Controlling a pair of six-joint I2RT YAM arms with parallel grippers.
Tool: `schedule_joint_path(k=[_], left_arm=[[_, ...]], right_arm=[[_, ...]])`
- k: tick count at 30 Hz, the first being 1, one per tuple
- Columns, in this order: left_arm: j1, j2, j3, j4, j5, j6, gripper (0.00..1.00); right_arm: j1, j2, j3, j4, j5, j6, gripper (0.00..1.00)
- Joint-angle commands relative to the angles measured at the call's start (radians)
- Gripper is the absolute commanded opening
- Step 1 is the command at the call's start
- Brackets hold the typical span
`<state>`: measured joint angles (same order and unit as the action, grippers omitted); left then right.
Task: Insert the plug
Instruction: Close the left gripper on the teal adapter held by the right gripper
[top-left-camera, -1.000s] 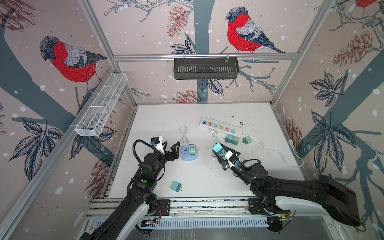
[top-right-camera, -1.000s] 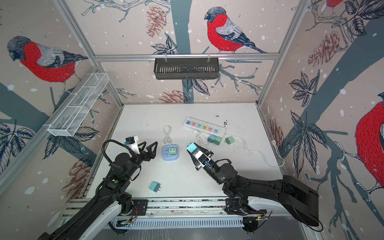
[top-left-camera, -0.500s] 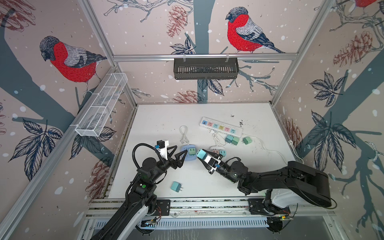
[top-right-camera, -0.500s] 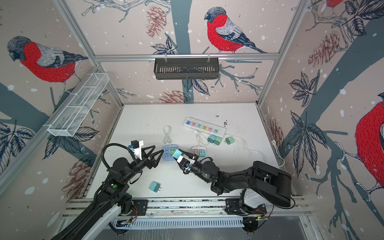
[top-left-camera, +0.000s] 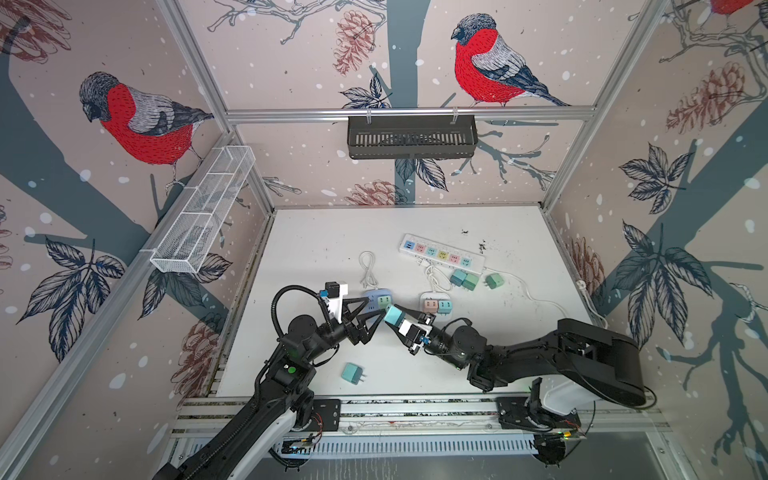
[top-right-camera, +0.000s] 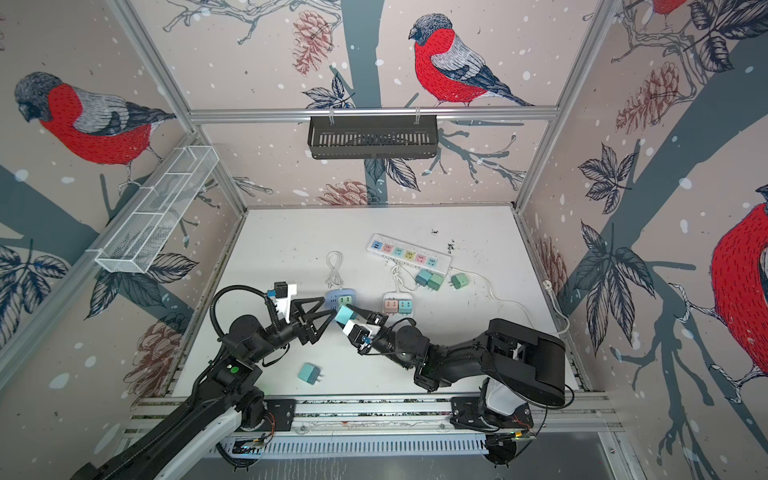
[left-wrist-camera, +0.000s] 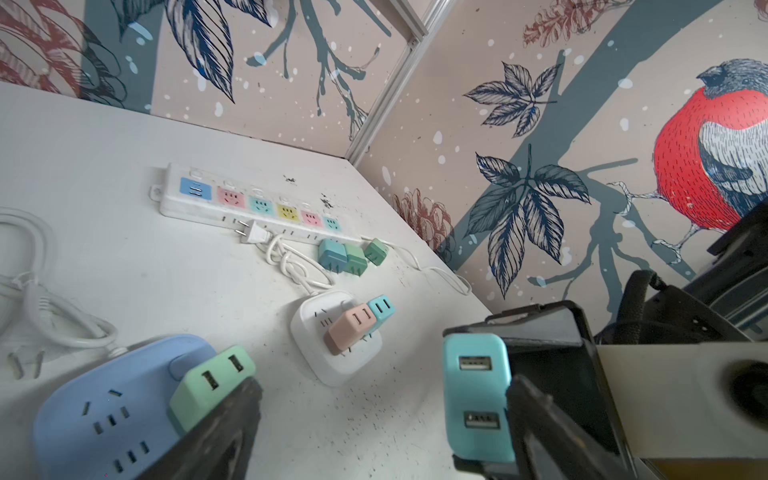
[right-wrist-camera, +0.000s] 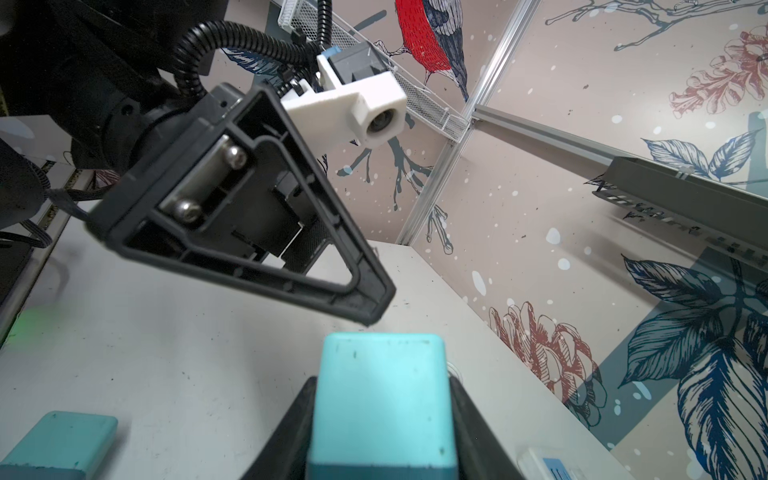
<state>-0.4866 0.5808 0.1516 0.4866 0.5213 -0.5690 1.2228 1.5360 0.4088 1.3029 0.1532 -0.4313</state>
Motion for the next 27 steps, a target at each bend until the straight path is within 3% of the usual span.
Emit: schedule_joint_path(k=[1, 10, 19, 27], left_arm=[[-0.041, 0.023, 0.023, 0.073, 0.022, 0.023, 0.91], [-0.129, 0.078, 0.054, 0.067, -0.023, 0.067, 0.84], [-0.164, 0.137, 0.084, 0.074, -0.016, 0.088, 0.6], [-0.168, 0.161, 0.1, 0.059, -0.022, 0.101, 0.29]], right_arm=[[0.006, 0.011, 0.013, 0.051, 0.023, -0.017, 0.05], [0.011, 0.024, 0.016, 0.059, 0.035, -0.024, 0.05], [0.015, 0.033, 0.019, 0.067, 0.043, -0.03, 0.05], [0.016, 0.039, 0.019, 0.074, 0.049, -0.032, 0.06]])
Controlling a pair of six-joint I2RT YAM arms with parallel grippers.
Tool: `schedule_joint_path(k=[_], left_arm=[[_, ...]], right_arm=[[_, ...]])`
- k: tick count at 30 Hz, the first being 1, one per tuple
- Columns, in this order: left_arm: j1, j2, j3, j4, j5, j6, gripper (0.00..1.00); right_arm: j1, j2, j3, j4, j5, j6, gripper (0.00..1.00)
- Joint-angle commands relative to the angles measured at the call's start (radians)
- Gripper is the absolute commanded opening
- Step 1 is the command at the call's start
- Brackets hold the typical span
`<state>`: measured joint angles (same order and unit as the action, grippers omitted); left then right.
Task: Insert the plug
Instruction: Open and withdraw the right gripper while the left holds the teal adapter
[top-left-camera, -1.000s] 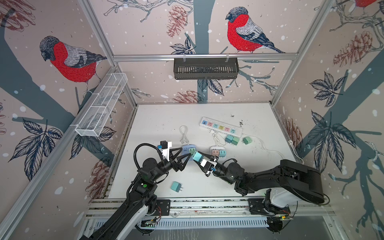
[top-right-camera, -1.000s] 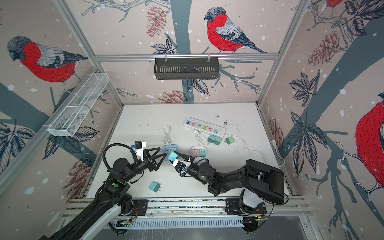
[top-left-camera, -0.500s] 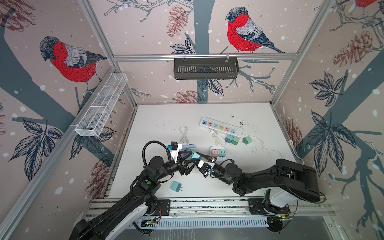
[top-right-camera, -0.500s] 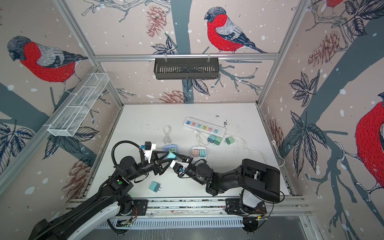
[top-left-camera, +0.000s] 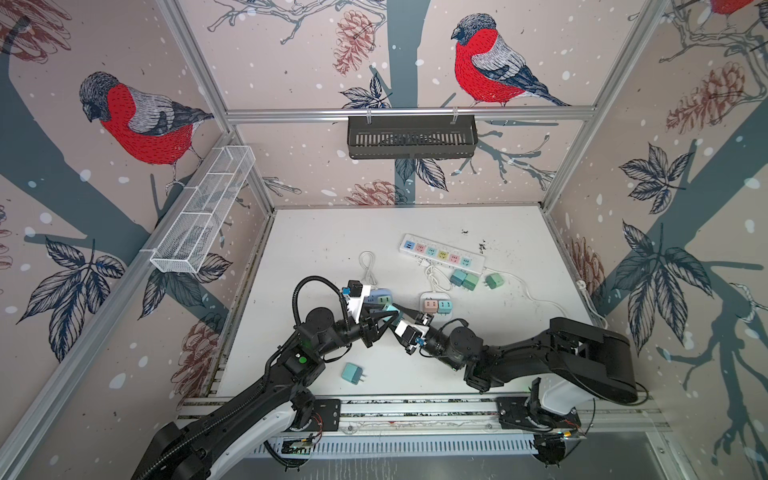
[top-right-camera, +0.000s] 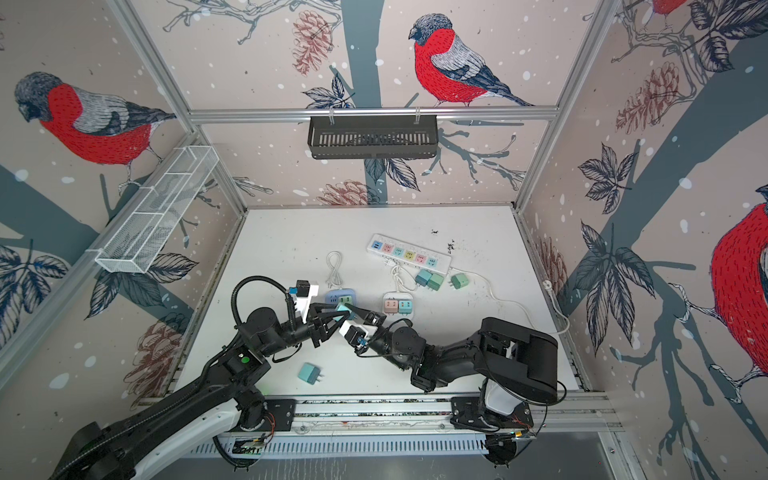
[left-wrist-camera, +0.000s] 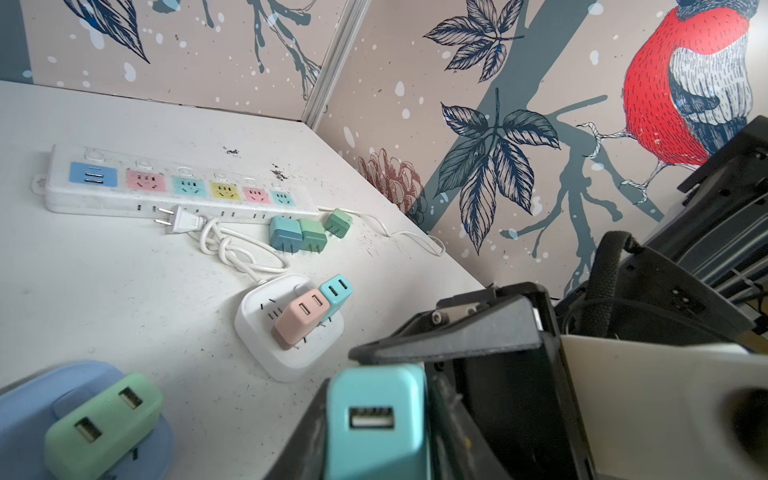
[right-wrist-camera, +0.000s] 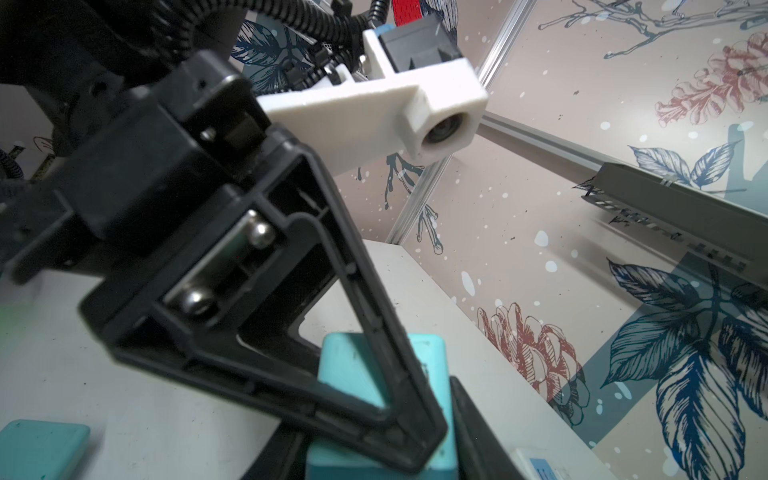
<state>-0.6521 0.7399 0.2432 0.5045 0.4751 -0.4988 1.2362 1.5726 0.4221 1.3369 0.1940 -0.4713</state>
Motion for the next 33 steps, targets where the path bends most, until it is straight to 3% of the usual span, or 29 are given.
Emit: schedule_joint_path(k=[1, 4, 5, 9, 12, 21, 26, 30, 33], left_arm=[[-0.002, 0.003, 0.008, 0.041, 0.024, 0.033, 0.26], [-0.002, 0.009, 0.01, 0.042, 0.02, 0.041, 0.18], [-0.003, 0.014, 0.01, 0.042, 0.018, 0.043, 0.15], [-0.002, 0.037, 0.021, 0.022, -0.029, 0.063, 0.0], [-0.002, 0.061, 0.036, -0.003, -0.096, 0.091, 0.0], [-0.003, 0.134, 0.112, -0.058, -0.213, 0.26, 0.0], [-0.003, 0.147, 0.114, -0.009, -0.442, 0.322, 0.0], [-0.003, 0.165, 0.184, -0.044, -0.353, 0.422, 0.0], [-0.003, 0.199, 0.254, -0.092, -0.269, 0.517, 0.0]], right_arm=[[0.002, 0.004, 0.006, 0.041, 0.01, 0.008, 0.07], [0.002, 0.001, 0.004, 0.044, 0.011, 0.008, 0.1], [0.002, 0.002, 0.003, 0.047, 0.011, 0.01, 0.16], [0.002, -0.004, -0.015, 0.079, 0.021, 0.016, 0.52], [0.002, -0.018, -0.035, 0.105, 0.03, 0.019, 0.7], [-0.005, -0.153, -0.116, 0.107, 0.045, 0.032, 0.78], [-0.03, -0.309, -0.175, 0.021, 0.104, 0.061, 0.79], [-0.084, -0.554, -0.216, -0.187, 0.146, 0.124, 0.81], [-0.141, -0.797, -0.264, -0.384, 0.11, 0.17, 0.83]])
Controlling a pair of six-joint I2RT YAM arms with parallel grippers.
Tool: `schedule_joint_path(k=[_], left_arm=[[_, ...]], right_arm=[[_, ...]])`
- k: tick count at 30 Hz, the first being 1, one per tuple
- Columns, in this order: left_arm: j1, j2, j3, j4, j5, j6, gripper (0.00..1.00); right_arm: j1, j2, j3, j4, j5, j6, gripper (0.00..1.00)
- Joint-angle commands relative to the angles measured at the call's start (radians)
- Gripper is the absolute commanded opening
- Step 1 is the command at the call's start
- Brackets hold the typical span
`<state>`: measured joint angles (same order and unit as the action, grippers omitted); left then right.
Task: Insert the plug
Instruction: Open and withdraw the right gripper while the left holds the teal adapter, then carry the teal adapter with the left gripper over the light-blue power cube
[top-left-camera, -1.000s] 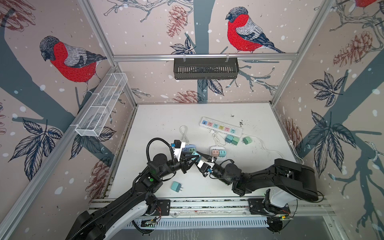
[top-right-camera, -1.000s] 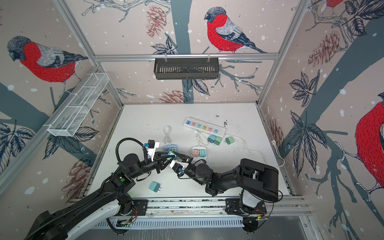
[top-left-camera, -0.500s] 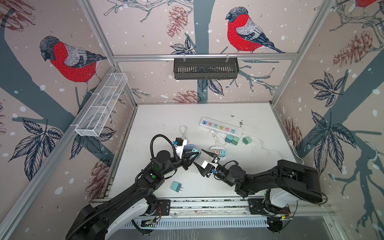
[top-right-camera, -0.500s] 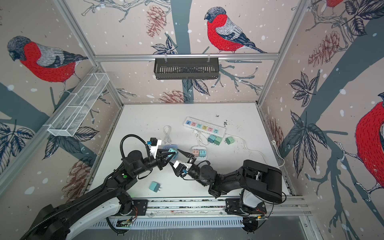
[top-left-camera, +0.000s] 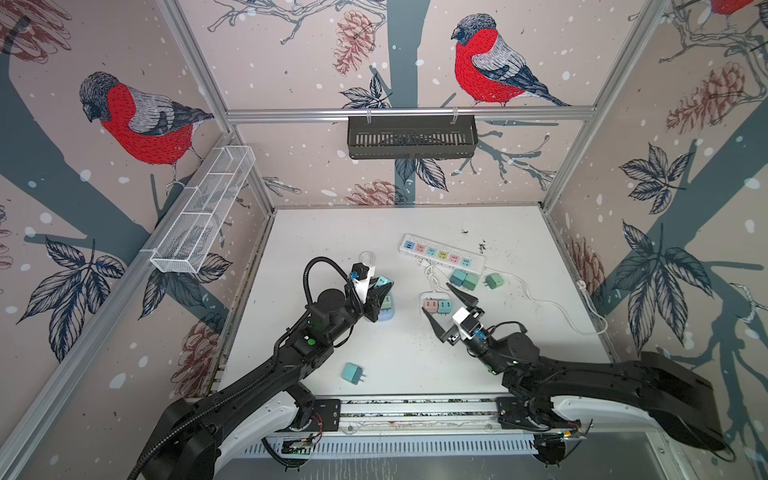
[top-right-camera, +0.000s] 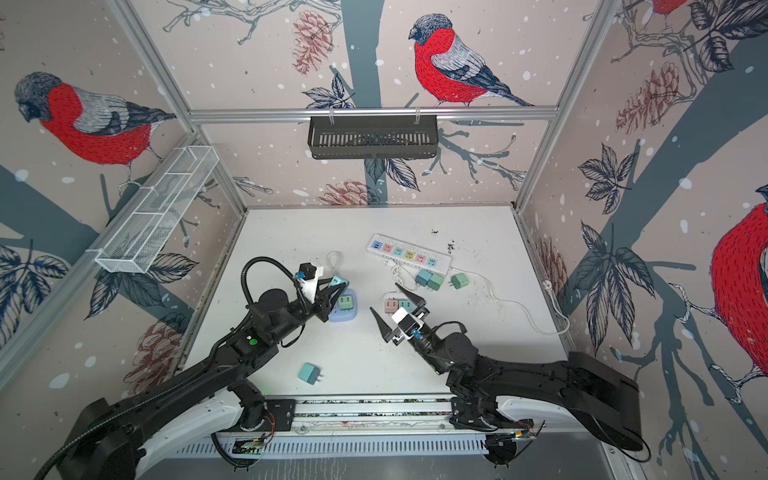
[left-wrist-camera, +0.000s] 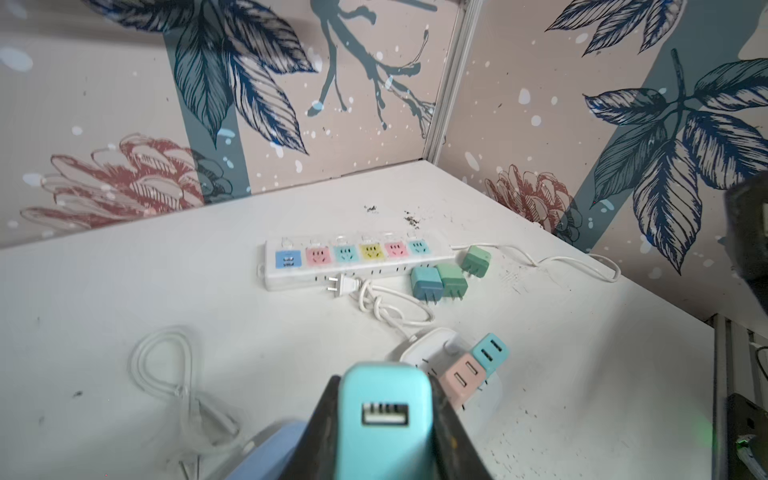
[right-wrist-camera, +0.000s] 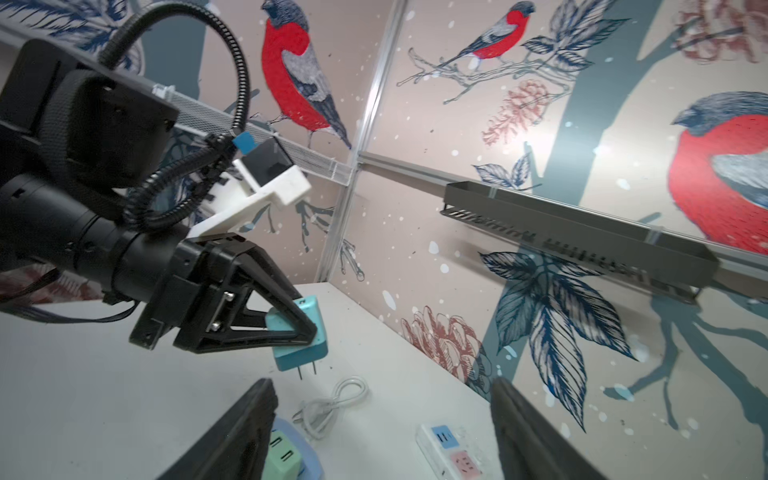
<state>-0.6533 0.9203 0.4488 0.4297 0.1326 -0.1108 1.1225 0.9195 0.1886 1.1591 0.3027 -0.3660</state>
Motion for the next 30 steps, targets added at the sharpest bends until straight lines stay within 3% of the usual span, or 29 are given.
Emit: schedule_joint_path(k=[1, 6, 9, 12, 16, 20, 26, 28, 30], left_arm=[[-0.002, 0.029, 0.068, -0.029, 0.106, 0.173, 0.0], [-0.005, 0.094, 0.221, -0.182, 0.179, 0.465, 0.0], [-0.003, 0.15, 0.308, -0.247, 0.094, 0.565, 0.0], [0.02, 0.201, 0.392, -0.293, 0.056, 0.626, 0.0], [0.116, 0.257, 0.513, -0.401, 0.257, 0.692, 0.0], [0.225, 0.275, 0.618, -0.635, 0.346, 0.93, 0.0], [0.471, 0.264, 0.525, -0.709, 0.543, 1.131, 0.0], [0.487, 0.257, 0.442, -0.616, 0.519, 1.137, 0.0], [0.495, 0.278, 0.415, -0.629, 0.544, 1.191, 0.0]], right_arm=[[-0.042, -0.224, -0.045, -0.262, -0.006, 0.07, 0.84], [-0.13, -0.647, -0.135, -0.474, 0.003, 0.127, 0.88], [-0.183, -0.766, -0.169, -0.506, -0.082, 0.166, 0.89], [-0.202, -0.743, -0.148, -0.541, -0.092, 0.189, 0.9], [-0.214, -0.597, -0.122, -0.511, -0.042, 0.203, 0.9], [-0.236, -0.482, -0.099, -0.482, -0.015, 0.221, 0.89], [-0.278, -0.462, -0.101, -0.486, -0.049, 0.259, 0.9], [-0.286, -0.464, -0.104, -0.486, -0.063, 0.265, 0.9], [-0.292, -0.459, -0.102, -0.49, -0.066, 0.269, 0.9]])
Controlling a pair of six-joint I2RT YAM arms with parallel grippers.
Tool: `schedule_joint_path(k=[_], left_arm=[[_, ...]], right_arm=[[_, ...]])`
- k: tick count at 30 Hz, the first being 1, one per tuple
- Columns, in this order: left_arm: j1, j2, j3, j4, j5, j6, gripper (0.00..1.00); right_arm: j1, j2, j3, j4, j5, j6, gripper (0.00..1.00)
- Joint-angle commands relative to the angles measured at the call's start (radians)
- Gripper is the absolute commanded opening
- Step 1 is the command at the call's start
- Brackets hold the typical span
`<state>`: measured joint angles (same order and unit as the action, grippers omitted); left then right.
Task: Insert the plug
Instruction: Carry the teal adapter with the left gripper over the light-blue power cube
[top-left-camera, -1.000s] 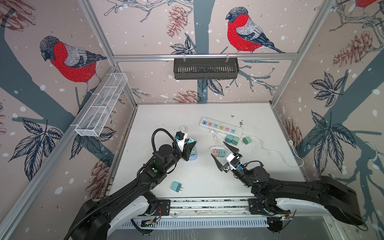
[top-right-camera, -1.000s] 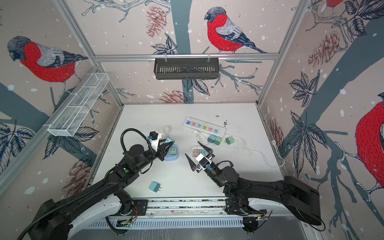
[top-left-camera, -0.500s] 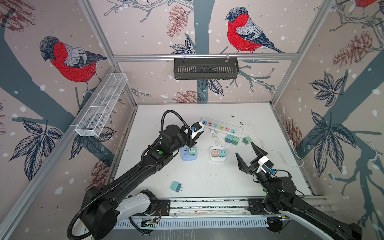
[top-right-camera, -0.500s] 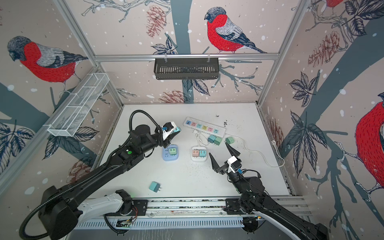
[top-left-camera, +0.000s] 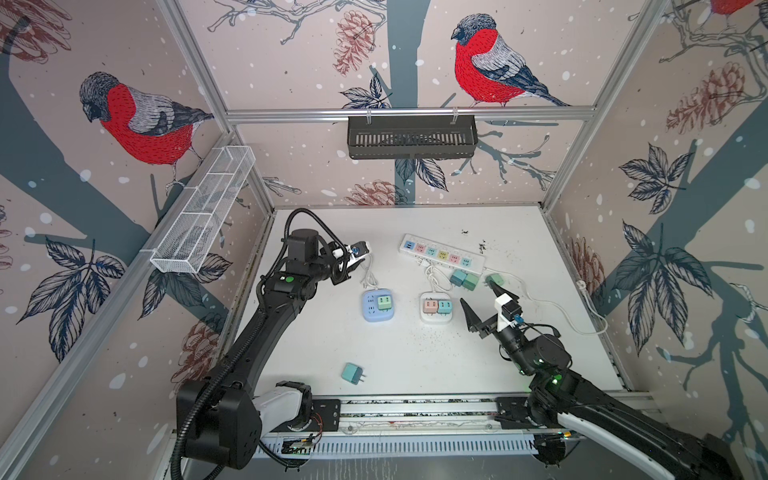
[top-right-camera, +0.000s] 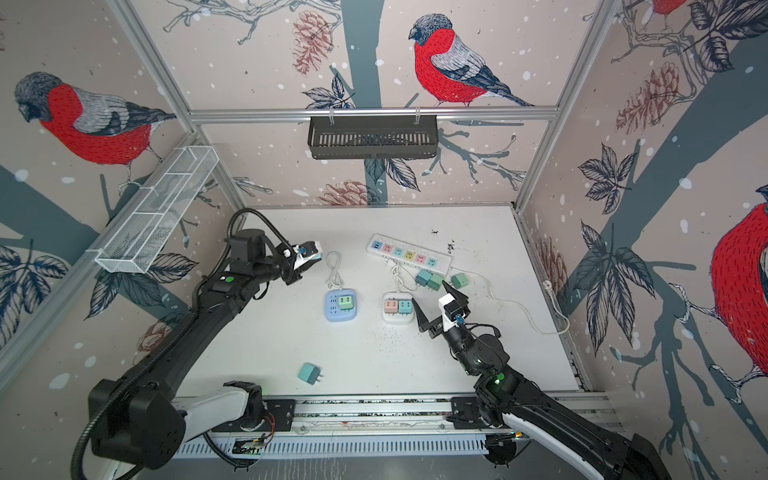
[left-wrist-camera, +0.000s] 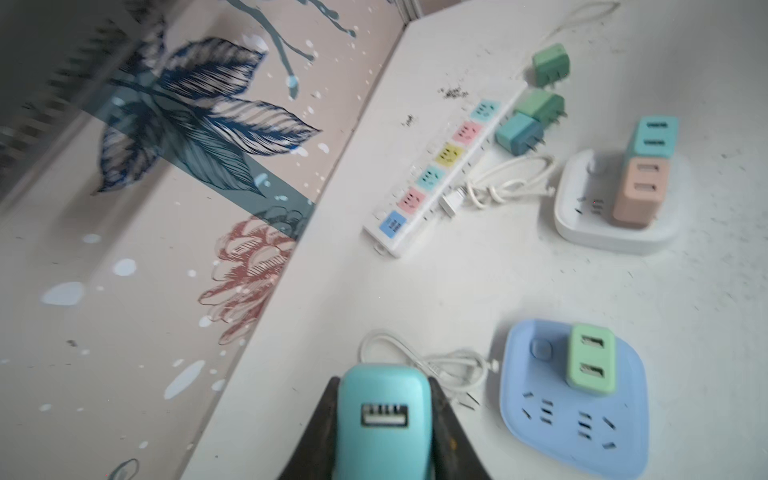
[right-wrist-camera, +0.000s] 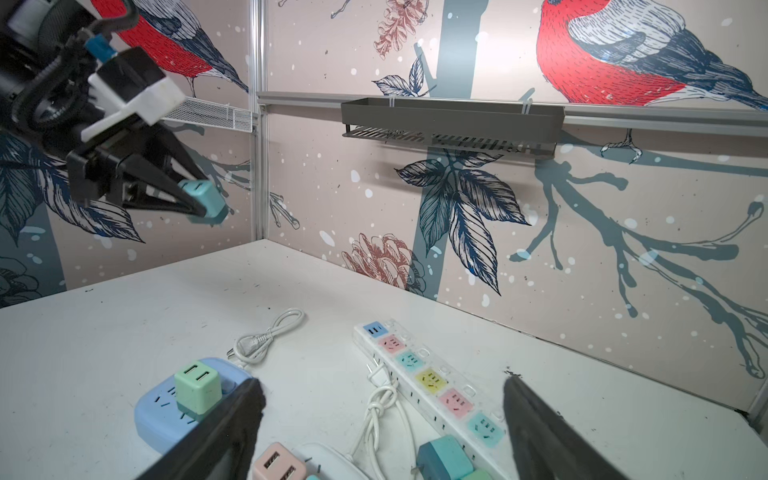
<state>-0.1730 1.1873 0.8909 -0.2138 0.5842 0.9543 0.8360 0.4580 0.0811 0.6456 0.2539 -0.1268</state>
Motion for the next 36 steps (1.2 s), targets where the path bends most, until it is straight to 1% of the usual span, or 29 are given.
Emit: schedule_joint_path(k=[1, 3, 6, 12, 15, 18, 23, 28, 30, 33, 34, 36], left_arm=[[0.02, 0.029, -0.021, -0.016, 0.113, 0.152, 0.0], [0.023, 0.071, 0.004, -0.086, 0.144, 0.188, 0.0], [0.026, 0.106, -0.002, -0.114, 0.186, 0.198, 0.0], [0.033, 0.152, -0.031, -0.152, 0.179, 0.224, 0.0], [0.034, 0.181, -0.03, -0.199, 0.24, 0.257, 0.0], [0.034, 0.226, 0.005, -0.27, 0.244, 0.271, 0.0], [0.029, 0.292, 0.048, -0.354, 0.309, 0.278, 0.0], [0.012, 0.326, 0.072, -0.397, 0.297, 0.267, 0.0], [0.004, 0.336, 0.073, -0.395, 0.262, 0.227, 0.0], [-0.021, 0.349, 0.048, -0.366, 0.227, 0.24, 0.0], [-0.032, 0.358, 0.052, -0.374, 0.217, 0.257, 0.0], [-0.046, 0.386, 0.085, -0.407, 0.203, 0.236, 0.0]], right_arm=[[-0.007, 0.005, 0.008, 0.022, -0.016, 0.032, 0.9], [-0.01, 0.009, 0.009, 0.021, -0.019, 0.035, 0.9], [-0.011, 0.01, 0.011, 0.019, -0.018, 0.035, 0.9], [-0.014, 0.009, 0.011, 0.019, -0.02, 0.035, 0.9], [-0.015, 0.009, 0.011, 0.019, -0.019, 0.035, 0.9], [-0.017, 0.009, 0.011, 0.019, -0.019, 0.036, 0.9], [-0.02, 0.014, 0.011, 0.021, -0.019, 0.039, 0.91], [-0.024, 0.014, 0.013, 0.019, -0.018, 0.042, 0.91], [-0.025, 0.015, 0.013, 0.019, -0.018, 0.042, 0.91], [-0.025, 0.014, 0.013, 0.018, -0.019, 0.044, 0.91], [-0.026, 0.014, 0.013, 0.016, -0.02, 0.045, 0.91], [-0.026, 0.015, 0.014, 0.017, -0.021, 0.046, 0.91]])
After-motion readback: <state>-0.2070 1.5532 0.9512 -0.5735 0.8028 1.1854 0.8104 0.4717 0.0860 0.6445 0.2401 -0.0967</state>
